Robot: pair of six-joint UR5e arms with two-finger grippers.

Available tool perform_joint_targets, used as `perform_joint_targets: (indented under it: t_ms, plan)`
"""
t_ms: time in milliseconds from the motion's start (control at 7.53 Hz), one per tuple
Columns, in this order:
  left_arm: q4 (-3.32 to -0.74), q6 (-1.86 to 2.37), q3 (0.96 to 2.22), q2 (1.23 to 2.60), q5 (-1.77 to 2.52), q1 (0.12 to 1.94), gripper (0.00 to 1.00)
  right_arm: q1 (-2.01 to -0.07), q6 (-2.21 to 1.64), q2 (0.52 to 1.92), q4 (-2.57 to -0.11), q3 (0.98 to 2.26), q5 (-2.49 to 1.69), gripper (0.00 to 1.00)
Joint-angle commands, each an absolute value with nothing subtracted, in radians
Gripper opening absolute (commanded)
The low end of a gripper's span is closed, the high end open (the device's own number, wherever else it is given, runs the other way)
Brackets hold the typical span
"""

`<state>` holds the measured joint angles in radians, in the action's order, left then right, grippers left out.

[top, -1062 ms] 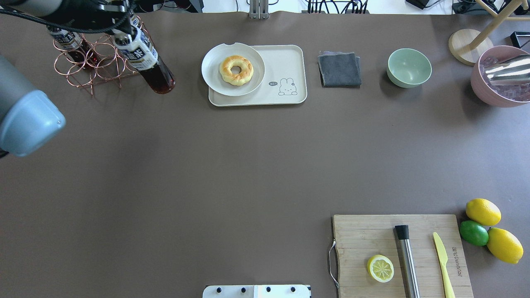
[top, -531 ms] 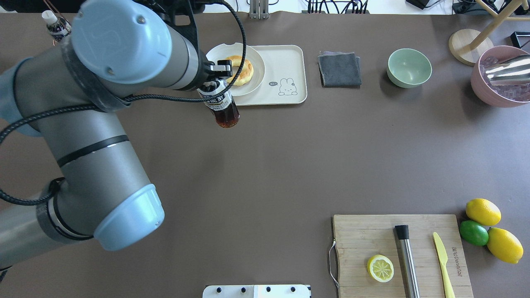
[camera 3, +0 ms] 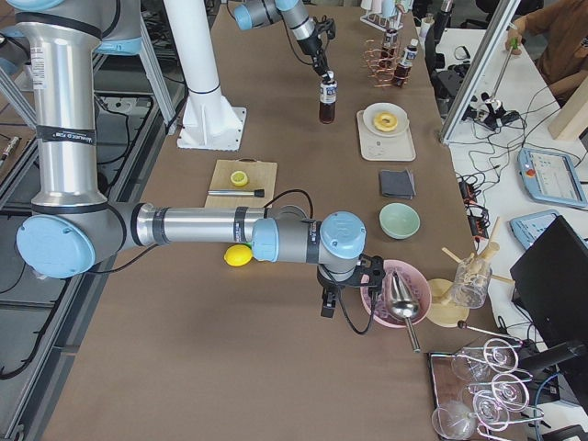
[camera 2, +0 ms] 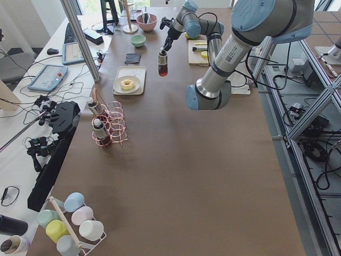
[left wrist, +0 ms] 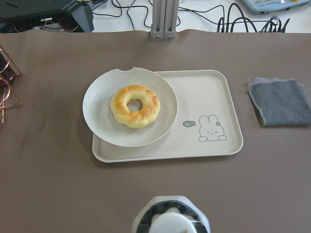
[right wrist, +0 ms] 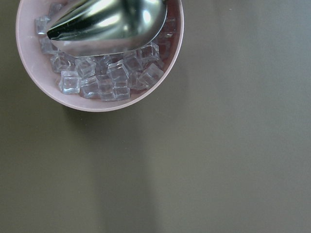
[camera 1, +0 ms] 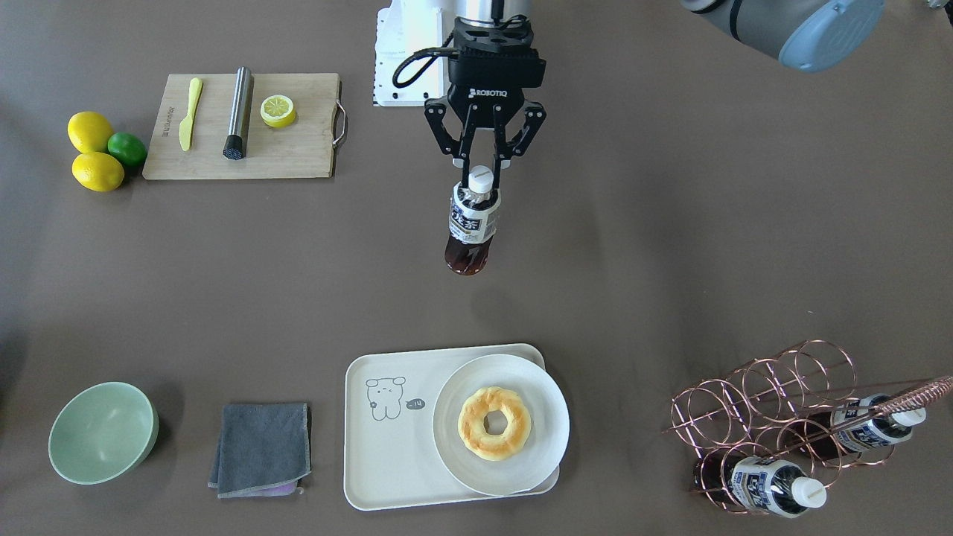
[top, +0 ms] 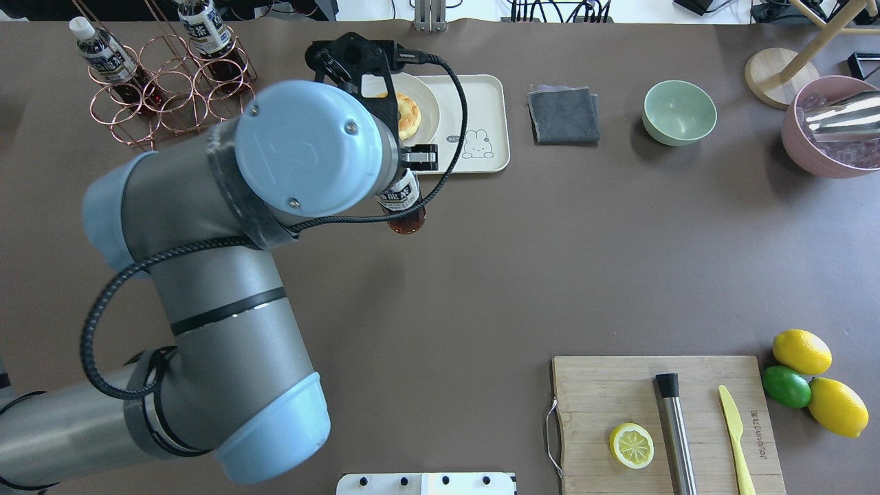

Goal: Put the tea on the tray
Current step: 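Carry the bottle toward the tray and lower it onto the table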

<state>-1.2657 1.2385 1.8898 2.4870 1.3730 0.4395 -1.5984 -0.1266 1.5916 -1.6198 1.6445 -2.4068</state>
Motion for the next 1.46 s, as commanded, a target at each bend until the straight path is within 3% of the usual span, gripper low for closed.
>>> perform_joint_targets:
  t_ms: [0, 531, 1195, 1327]
  plan:
    - [-1.22, 1.249, 1.853, 2.513, 1.358, 0.407, 0.0, -1.598, -0.127, 1.592, -1.62, 1.649, -2.408, 1.0]
    - [-1.299, 1.269, 1.853, 2.435, 1.358, 0.387, 0.0, -1.598, -0.126, 1.591, -1.62, 1.655, -2.407, 1.0]
    - [-1.315, 1.278, 1.838, 2.436, 1.358, 0.367, 0.0, -1.598, -0.126, 1.591, -1.618, 1.652, -2.407, 1.0]
    - [-1.315, 1.273, 1.838, 2.436, 1.358, 0.367, 0.09, -1.598, -0.126, 1.591, -1.62, 1.654, -2.407, 1.0]
